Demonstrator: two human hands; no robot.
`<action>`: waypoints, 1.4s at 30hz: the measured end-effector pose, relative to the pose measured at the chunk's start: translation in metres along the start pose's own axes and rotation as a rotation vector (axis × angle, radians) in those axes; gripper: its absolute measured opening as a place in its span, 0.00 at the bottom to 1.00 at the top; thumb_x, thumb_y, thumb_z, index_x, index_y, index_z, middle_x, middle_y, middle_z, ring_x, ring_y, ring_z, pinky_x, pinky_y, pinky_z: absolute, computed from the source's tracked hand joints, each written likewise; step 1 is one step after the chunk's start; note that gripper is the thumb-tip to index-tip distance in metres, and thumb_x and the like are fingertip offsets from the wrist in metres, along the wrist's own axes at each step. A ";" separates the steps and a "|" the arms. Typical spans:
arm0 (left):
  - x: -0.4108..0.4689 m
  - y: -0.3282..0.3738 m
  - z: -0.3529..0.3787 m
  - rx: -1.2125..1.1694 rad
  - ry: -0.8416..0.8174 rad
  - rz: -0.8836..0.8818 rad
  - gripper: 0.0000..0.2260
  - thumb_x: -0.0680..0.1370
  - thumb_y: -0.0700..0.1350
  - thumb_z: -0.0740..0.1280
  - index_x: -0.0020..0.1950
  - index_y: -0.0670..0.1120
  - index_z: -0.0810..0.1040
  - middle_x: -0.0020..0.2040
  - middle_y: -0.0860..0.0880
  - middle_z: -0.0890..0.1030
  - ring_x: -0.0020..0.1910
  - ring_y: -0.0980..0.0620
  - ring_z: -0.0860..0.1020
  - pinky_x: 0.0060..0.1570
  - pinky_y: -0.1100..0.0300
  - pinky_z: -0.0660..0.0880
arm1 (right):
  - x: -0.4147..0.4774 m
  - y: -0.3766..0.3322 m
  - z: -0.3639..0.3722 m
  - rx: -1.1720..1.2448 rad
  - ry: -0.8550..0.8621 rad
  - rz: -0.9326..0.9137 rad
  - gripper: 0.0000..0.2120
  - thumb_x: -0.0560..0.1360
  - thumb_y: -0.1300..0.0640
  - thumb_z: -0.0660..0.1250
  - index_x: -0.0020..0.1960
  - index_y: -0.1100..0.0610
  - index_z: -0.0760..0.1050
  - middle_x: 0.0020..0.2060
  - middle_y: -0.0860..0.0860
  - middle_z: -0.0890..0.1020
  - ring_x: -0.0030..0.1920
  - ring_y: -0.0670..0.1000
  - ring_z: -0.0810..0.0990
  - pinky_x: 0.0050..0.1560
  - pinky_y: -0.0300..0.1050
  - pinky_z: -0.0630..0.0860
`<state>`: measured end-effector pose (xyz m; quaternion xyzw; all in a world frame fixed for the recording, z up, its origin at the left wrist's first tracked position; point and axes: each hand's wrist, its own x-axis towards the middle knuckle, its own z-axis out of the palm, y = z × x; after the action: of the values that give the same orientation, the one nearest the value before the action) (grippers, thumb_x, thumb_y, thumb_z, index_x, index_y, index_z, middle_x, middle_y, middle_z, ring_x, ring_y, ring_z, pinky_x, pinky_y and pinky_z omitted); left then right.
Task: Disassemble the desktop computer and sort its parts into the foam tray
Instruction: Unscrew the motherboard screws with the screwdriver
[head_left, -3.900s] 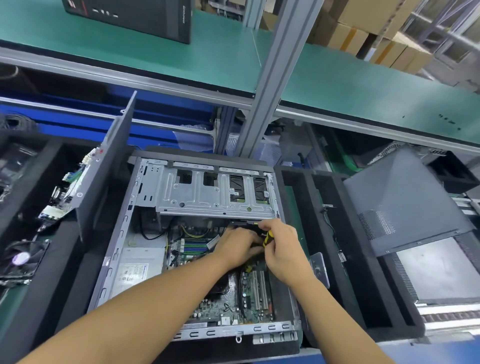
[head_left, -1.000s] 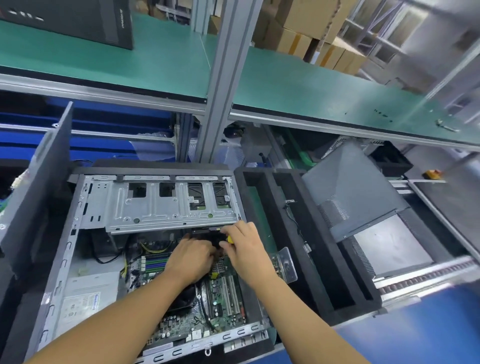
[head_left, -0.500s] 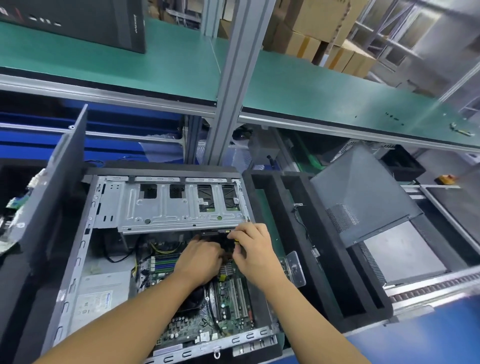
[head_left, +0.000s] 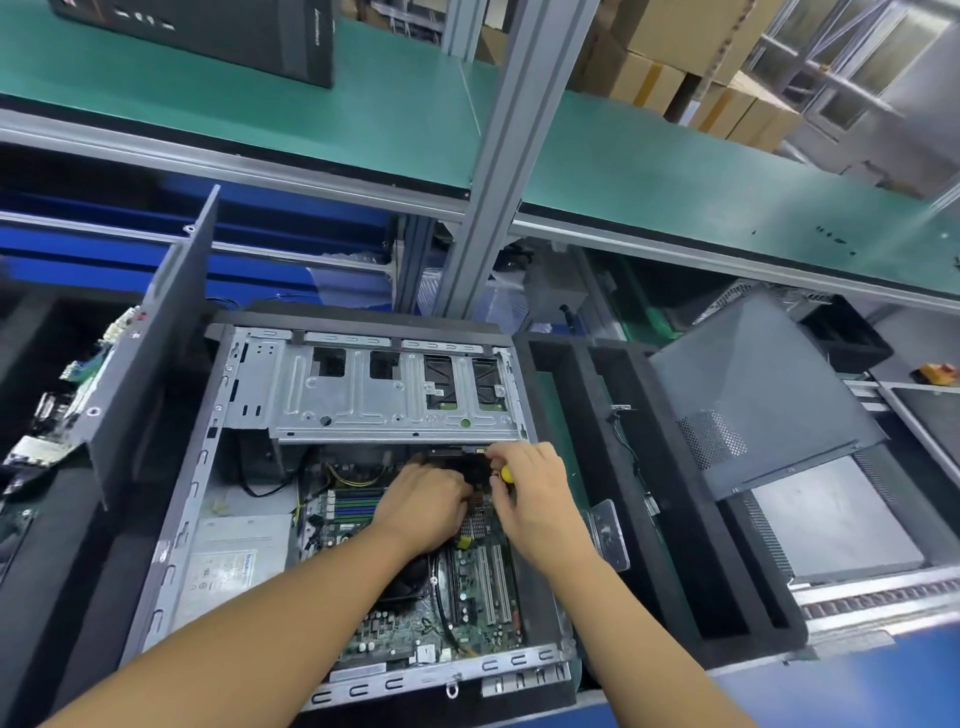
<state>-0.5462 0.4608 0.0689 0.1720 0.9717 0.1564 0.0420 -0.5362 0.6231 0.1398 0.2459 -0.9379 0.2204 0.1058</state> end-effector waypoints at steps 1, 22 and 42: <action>0.000 0.000 -0.001 0.000 0.004 0.002 0.11 0.77 0.49 0.58 0.45 0.53 0.80 0.45 0.55 0.80 0.47 0.49 0.80 0.49 0.52 0.67 | 0.000 0.000 0.000 0.032 -0.006 0.019 0.16 0.73 0.66 0.67 0.58 0.54 0.73 0.51 0.46 0.74 0.52 0.49 0.71 0.56 0.47 0.71; 0.005 0.025 -0.007 -0.612 0.138 -0.017 0.12 0.77 0.55 0.66 0.59 0.54 0.80 0.52 0.56 0.82 0.53 0.53 0.79 0.50 0.50 0.77 | 0.002 0.000 -0.007 0.176 -0.040 0.048 0.27 0.61 0.74 0.57 0.57 0.56 0.73 0.55 0.45 0.74 0.56 0.40 0.69 0.60 0.34 0.63; 0.010 0.019 -0.004 -0.786 0.134 -0.094 0.08 0.76 0.47 0.70 0.54 0.57 0.81 0.41 0.58 0.82 0.36 0.62 0.76 0.38 0.57 0.72 | 0.003 0.003 -0.002 -0.011 0.060 0.183 0.11 0.72 0.59 0.69 0.54 0.54 0.77 0.51 0.47 0.74 0.50 0.51 0.73 0.49 0.46 0.65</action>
<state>-0.5497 0.4799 0.0785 0.0878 0.8452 0.5250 0.0484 -0.5399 0.6249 0.1417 0.1517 -0.9541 0.2312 0.1145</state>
